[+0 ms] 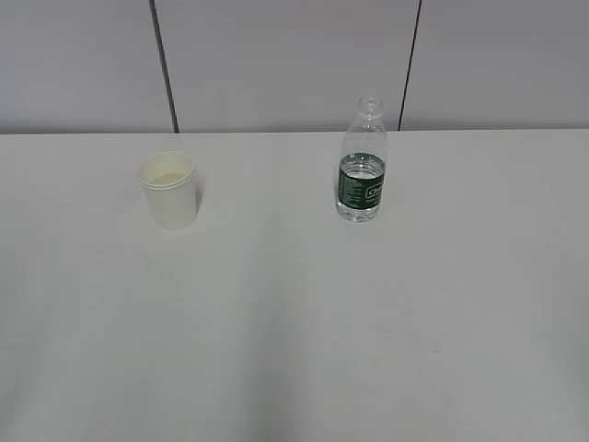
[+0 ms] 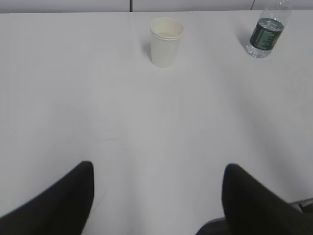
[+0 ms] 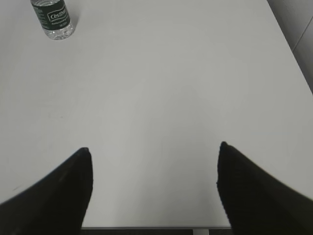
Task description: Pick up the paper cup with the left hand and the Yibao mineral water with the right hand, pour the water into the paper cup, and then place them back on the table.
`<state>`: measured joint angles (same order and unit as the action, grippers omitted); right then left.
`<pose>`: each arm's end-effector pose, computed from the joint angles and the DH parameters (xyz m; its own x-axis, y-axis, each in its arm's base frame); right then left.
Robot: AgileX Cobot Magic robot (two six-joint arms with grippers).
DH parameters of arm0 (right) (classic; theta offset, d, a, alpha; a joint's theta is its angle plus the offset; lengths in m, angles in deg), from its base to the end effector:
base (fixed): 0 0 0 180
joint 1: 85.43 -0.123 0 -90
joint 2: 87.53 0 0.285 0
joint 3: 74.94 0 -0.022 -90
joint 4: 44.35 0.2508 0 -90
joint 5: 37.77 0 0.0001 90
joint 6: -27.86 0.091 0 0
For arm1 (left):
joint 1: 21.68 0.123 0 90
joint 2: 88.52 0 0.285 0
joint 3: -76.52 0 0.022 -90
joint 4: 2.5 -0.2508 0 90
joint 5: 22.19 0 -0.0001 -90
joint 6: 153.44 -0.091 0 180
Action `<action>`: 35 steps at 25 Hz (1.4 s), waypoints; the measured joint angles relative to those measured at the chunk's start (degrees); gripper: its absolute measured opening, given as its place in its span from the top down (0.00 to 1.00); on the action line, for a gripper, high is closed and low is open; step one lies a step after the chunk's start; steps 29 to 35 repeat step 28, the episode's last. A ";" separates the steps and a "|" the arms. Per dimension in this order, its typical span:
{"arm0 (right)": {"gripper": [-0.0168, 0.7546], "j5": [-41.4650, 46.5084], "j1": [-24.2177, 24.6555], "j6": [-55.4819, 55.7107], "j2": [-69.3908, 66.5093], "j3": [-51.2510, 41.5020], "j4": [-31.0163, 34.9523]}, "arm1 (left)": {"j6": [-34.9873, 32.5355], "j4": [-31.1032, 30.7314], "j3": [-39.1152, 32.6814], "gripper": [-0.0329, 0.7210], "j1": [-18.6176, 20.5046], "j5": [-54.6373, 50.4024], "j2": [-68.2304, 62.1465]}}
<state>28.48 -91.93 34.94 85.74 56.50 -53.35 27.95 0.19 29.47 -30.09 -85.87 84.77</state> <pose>-0.0109 -0.0144 0.2705 -0.5143 0.0010 -0.8576 0.0404 0.9989 -0.0231 -0.0135 -0.0019 0.2804 -0.4633 0.0230 -0.8859 0.1624 0.9849 -0.0594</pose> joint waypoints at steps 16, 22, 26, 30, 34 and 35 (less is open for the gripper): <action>0.22 0.00 0.00 0.00 0.00 0.00 0.00 | 0.00 0.06 0.00 0.30 0.00 0.15 0.00; 0.22 0.00 0.00 0.00 0.00 0.00 0.00 | 0.00 0.13 0.00 0.30 0.00 0.15 0.00; 0.22 0.00 0.00 0.00 0.00 0.00 0.00 | 0.00 0.13 0.00 0.30 0.00 0.15 0.00; 0.22 0.00 0.00 0.00 0.00 0.00 0.00 | 0.00 0.13 0.00 0.30 0.00 0.15 0.00; 0.22 0.00 0.00 0.00 0.00 0.00 0.00 | 0.00 0.13 0.00 0.30 0.00 0.15 0.00; 0.22 0.00 0.00 0.00 0.00 0.00 0.00 | 0.00 0.13 0.00 0.30 0.00 0.15 0.00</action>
